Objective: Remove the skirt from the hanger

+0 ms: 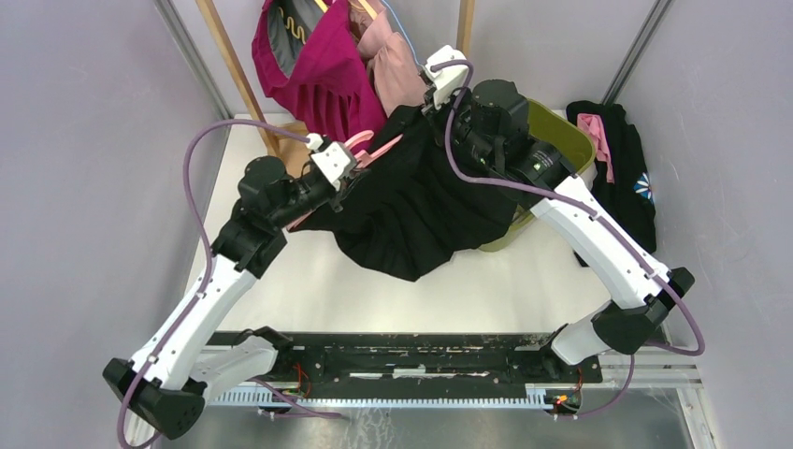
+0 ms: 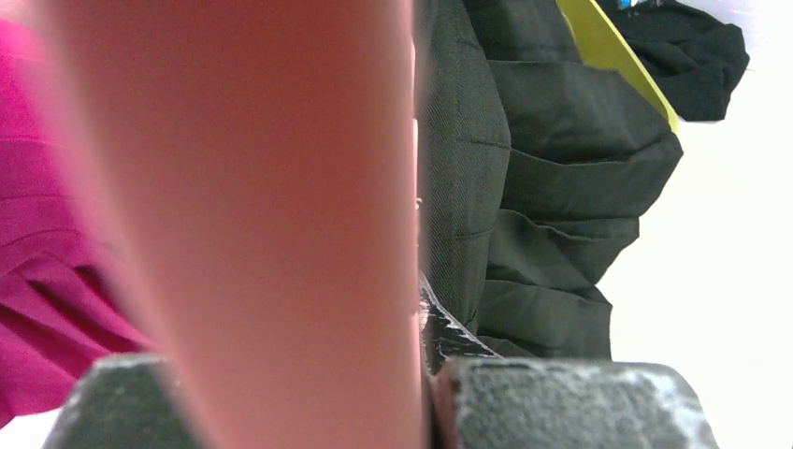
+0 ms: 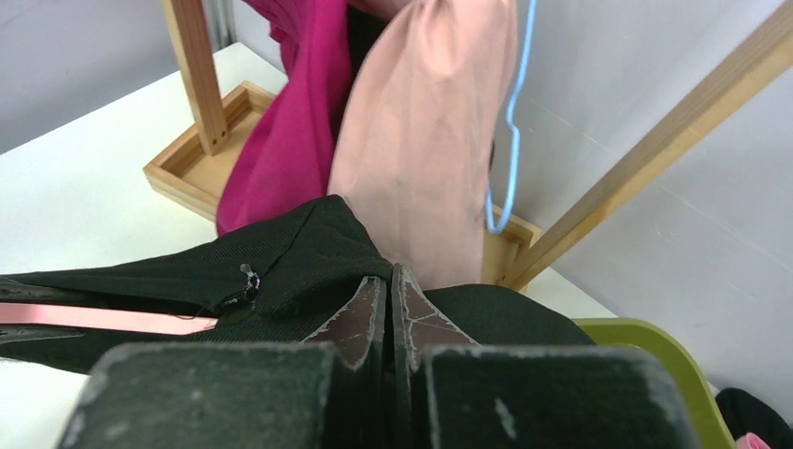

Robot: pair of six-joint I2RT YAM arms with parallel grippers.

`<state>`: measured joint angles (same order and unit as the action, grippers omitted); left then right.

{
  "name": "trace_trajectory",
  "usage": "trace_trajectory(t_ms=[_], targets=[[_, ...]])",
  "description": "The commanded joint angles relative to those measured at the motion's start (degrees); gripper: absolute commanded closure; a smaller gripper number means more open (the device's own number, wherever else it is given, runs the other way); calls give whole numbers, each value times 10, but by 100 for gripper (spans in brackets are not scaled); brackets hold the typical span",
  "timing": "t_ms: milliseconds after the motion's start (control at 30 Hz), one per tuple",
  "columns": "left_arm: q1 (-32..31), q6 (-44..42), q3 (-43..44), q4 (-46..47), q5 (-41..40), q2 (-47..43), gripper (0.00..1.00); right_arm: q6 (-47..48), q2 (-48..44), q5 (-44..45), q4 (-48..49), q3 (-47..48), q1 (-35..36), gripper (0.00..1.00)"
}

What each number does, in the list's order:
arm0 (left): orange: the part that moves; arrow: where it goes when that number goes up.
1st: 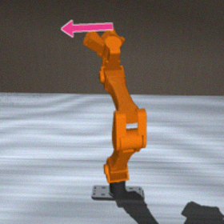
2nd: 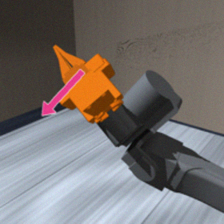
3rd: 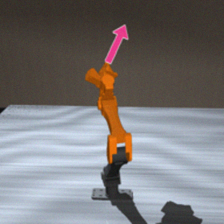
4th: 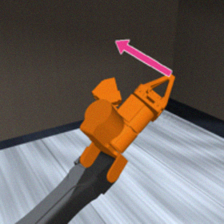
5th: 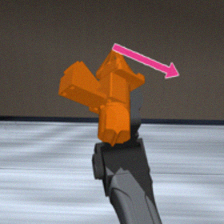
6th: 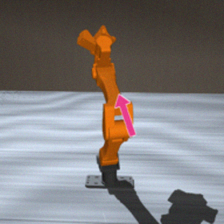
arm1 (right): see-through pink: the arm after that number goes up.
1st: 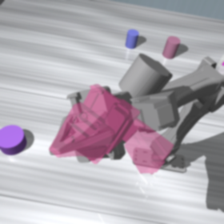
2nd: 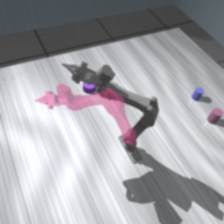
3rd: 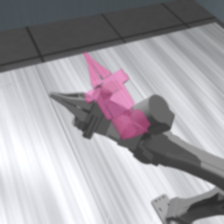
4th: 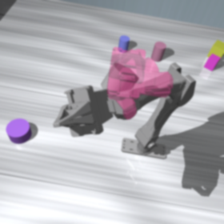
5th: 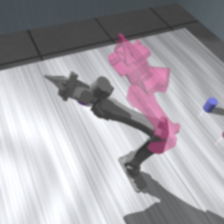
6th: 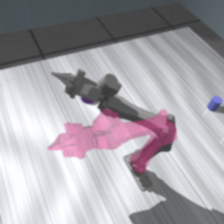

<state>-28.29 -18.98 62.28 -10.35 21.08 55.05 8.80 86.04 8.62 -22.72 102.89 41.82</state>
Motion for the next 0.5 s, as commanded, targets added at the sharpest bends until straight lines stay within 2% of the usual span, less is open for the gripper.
trace_trajectory(t_ms=[0, 133, 200, 333, 467], targets=[[5, 19, 36, 142, 34, 36, 97, -14, -11, 43, 34, -2, -28, 99], [5, -2, 85, 82, -14, 75, 97, 6, -32, 66, 32, -13, -28, 99], [5, -6, 74, 97, -24, 86, 97, 7, -42, 64, 30, -12, -27, 99], [4, 27, 47, 187, 10, 127, 97, -25, -48, 11, 21, -4, -28, 99], [5, 62, 49, 327, 37, 187, 97, -70, -50, -59, 9, 12, -26, 99]])
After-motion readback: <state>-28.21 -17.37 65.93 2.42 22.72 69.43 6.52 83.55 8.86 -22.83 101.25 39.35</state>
